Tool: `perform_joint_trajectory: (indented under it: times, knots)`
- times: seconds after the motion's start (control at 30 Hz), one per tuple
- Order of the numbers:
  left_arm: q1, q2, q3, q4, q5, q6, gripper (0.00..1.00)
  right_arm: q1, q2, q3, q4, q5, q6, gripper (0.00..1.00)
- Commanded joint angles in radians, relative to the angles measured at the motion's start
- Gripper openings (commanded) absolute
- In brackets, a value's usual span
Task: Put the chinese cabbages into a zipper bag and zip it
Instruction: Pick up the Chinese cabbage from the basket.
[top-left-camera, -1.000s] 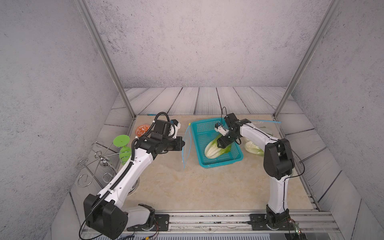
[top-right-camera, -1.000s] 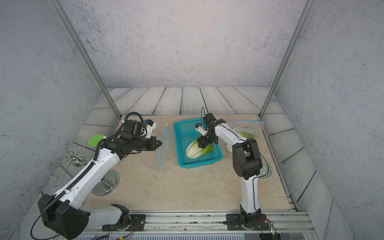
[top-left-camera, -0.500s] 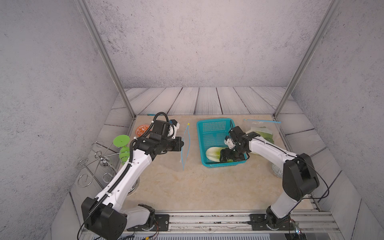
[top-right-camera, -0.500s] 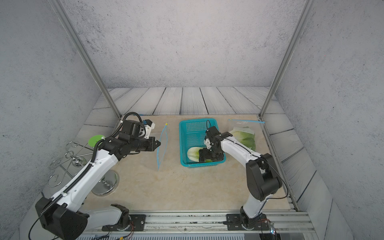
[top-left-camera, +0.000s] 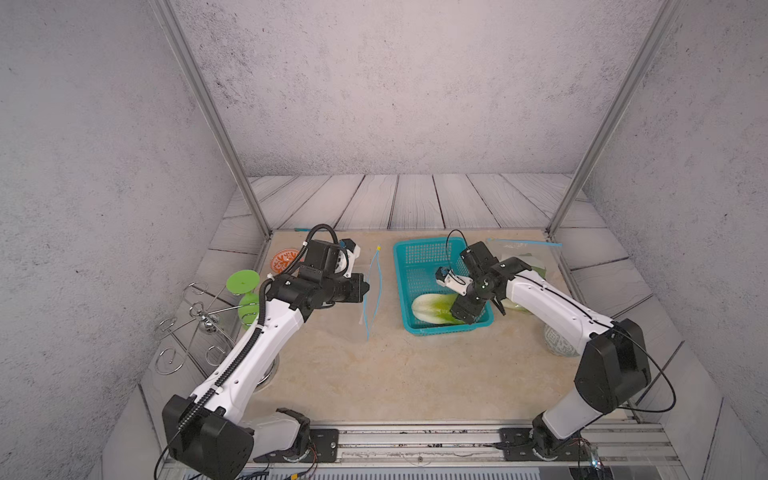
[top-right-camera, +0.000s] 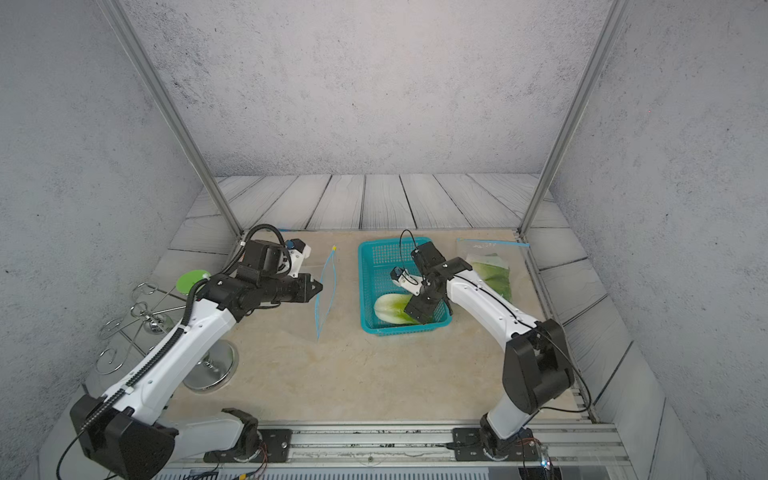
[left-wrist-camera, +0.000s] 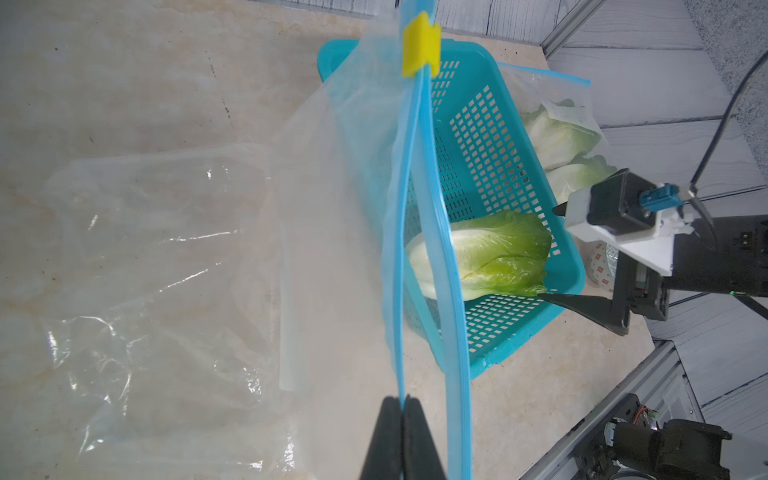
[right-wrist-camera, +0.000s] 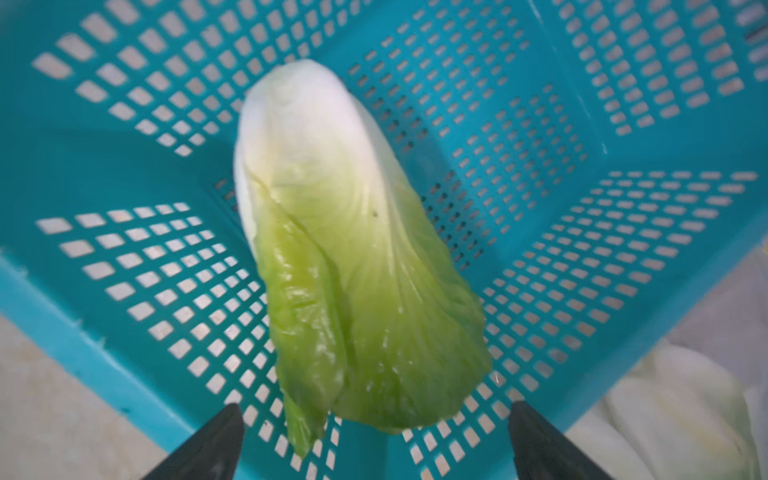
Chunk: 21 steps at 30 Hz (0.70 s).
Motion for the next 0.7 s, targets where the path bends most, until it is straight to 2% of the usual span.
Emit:
perform_joint_trajectory:
  times: [0.0,0.1,0.2,0.3,0.37,0.47,0.67]
  knots:
    - [0.007,0.006,0.014,0.006,0.006,0.020,0.00,0.000,0.111,0.045,-0.061,-0.163,-0.115,0.99]
    - [0.007,0.007,0.013,0.010,0.007,0.017,0.00,-0.003,0.216,0.039,-0.048,-0.214,-0.091,0.99]
    - [0.007,0.004,0.020,-0.002,-0.003,0.025,0.00,-0.003,0.296,0.045,-0.038,-0.208,-0.044,0.90]
    - [0.008,0.001,0.026,-0.012,-0.014,0.033,0.00,-0.004,0.284,0.038,0.006,-0.191,0.015,0.76]
    - [0.008,0.002,0.025,-0.001,-0.011,0.034,0.00,-0.004,0.243,0.045,0.028,-0.204,0.071,0.58]
    - [0.008,0.004,0.014,0.036,-0.005,0.022,0.00,-0.005,0.164,0.023,0.085,-0.235,0.155,0.36]
    - [0.004,0.001,0.026,0.056,-0.045,0.060,0.00,-0.005,0.055,0.037,0.074,-0.238,0.313,0.19]
